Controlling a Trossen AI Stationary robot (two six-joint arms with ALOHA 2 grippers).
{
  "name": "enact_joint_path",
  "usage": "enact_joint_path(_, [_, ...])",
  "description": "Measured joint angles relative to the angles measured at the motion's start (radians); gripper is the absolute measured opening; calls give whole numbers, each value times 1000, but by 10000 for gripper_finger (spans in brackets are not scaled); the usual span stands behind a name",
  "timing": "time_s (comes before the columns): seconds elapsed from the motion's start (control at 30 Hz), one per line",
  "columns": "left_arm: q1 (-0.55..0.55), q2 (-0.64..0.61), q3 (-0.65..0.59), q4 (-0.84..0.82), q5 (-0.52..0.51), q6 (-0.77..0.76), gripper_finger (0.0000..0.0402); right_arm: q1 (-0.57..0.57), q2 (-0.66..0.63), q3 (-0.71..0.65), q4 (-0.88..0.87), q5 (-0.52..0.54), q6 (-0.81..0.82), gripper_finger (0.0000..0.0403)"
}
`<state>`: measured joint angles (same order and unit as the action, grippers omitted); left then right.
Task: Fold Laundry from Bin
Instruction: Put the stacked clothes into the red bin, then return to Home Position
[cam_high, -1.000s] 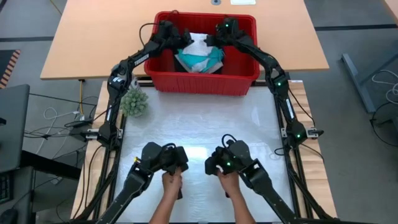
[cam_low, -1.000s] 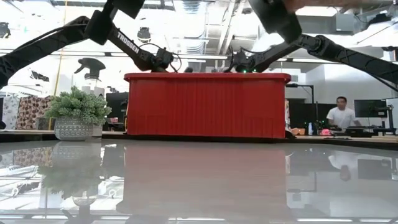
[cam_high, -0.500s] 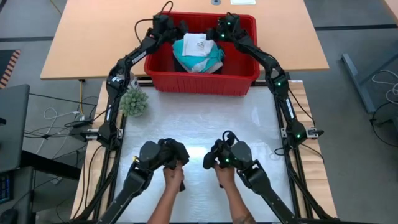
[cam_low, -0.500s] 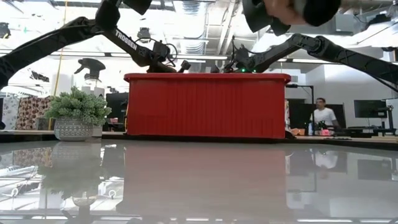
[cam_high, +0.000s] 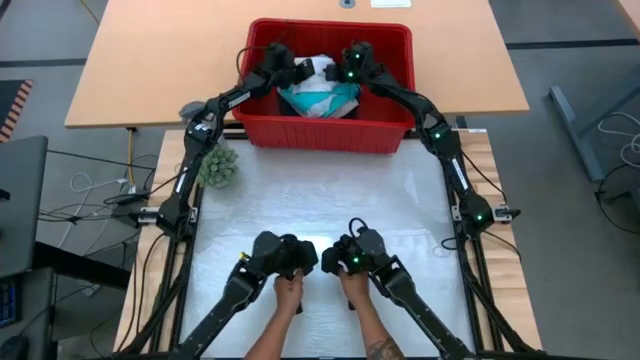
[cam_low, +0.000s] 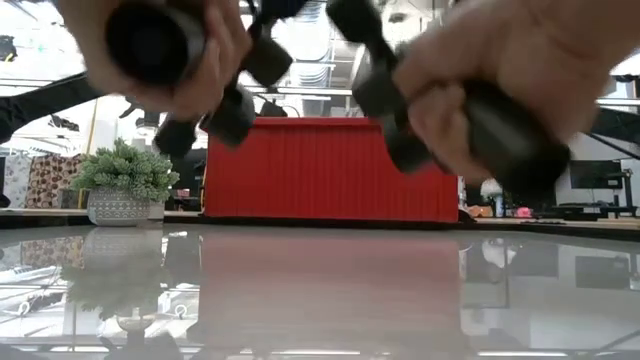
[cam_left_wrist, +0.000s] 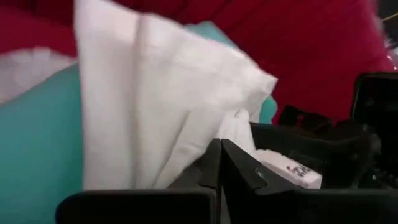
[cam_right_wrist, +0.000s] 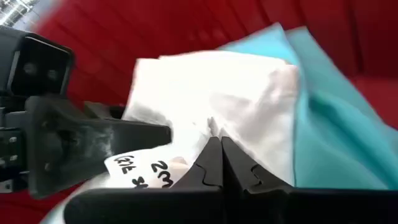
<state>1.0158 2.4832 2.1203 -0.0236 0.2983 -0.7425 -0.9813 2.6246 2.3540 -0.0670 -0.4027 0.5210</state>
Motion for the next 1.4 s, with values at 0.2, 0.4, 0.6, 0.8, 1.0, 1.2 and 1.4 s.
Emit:
enact_joint_path(0.2, [-9, 29, 4, -97, 0, 33, 0, -1, 54, 6, -59, -42, 6, 16])
enact_joint_path(0.4, [-10, 30, 4, -164, -39, 85, 0, 2, 57, 5, -95, -42, -18, 15])
enact_joint_path(0.6, [4, 40, 35, -101, 65, 46, 0, -5, 30, 1, -72, -67, 5, 15])
enact_joint_path(0.8, [11, 45, 182, -190, 76, 57, 0, -25, -46, -3, -87, -48, -5, 15])
enact_joint_path(1.0, [23, 13, 221, -148, 103, 26, 0, -55, -132, -2, -79, -47, -7, 16])
enact_joint_path(1.2, [39, -36, 230, -68, 220, -49, 0, -62, -237, -2, -87, -62, -57, 16])
enact_joint_path(1.4, [49, -137, 230, 35, 523, -76, 0, -82, -389, 1, -202, -242, -91, 17])
